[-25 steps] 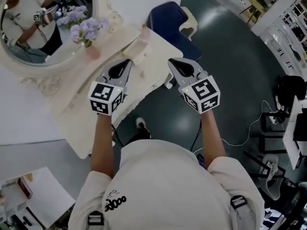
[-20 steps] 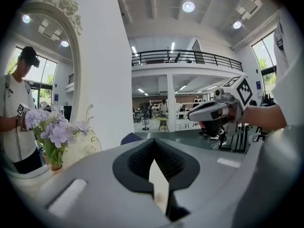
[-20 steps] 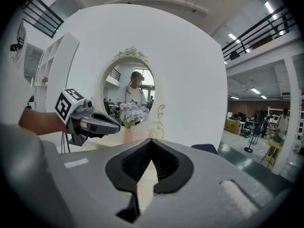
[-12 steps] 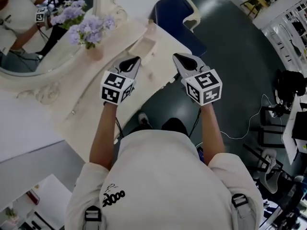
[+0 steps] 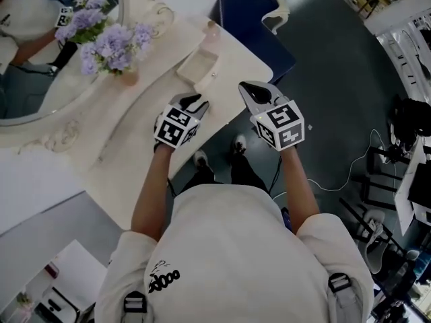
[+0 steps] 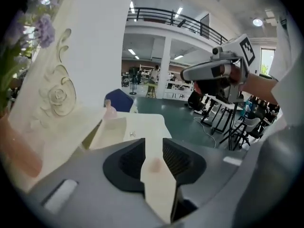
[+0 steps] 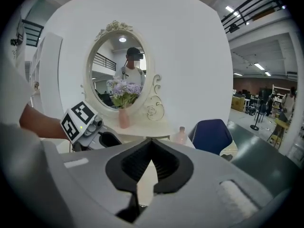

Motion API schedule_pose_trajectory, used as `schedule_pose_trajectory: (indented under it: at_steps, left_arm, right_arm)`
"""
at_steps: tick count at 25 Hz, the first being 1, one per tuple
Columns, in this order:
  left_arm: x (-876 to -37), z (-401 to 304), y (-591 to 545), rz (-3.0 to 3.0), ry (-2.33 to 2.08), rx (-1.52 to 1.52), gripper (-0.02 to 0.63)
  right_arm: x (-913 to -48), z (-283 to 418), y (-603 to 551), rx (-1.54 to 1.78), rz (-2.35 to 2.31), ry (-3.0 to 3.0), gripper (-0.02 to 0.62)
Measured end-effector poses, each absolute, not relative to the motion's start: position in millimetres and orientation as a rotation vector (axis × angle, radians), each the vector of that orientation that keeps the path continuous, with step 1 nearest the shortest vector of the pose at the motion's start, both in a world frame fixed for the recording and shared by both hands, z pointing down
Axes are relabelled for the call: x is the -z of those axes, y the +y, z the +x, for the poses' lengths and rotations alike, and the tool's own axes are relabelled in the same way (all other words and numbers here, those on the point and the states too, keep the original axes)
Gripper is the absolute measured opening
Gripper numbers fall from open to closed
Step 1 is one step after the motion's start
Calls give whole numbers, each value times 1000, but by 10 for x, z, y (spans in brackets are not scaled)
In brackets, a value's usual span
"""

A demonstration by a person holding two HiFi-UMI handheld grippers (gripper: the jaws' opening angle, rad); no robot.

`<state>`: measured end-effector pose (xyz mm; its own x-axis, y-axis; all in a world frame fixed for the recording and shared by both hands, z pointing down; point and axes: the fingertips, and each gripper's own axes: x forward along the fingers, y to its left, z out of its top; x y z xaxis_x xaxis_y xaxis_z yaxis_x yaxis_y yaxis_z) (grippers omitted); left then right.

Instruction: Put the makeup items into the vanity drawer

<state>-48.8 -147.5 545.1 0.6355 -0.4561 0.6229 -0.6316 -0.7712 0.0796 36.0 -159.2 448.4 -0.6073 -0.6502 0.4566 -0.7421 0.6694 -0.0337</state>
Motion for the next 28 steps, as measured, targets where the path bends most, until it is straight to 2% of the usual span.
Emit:
schedule_pose_trajectory:
  at_steps: [5, 11, 19, 22, 28]
  left_arm:
    - [-5945, -375, -1390, 2440, -808, -950, 206]
    - [-6344, -264, -1321, 2321, -808, -965, 239]
    - [-6581, -203, -1421, 2258, -915, -972, 233]
    - [-6571, -219, -1427, 2231, -934, -957, 170]
    - [-6455, -274, -1437, 2254, -960, -953, 152]
  right_arm:
    - [-4743, 424, -1695, -403, 1038, -2484, 3]
    - [-5098, 506, -1776, -518, 936, -2471, 3]
    - [-5428, 655, -1831, -573, 875, -2393, 3]
    - [-5505, 699, -1875, -603, 875, -2367, 3]
    - [-5487, 620, -1948, -610, 864, -2390, 3]
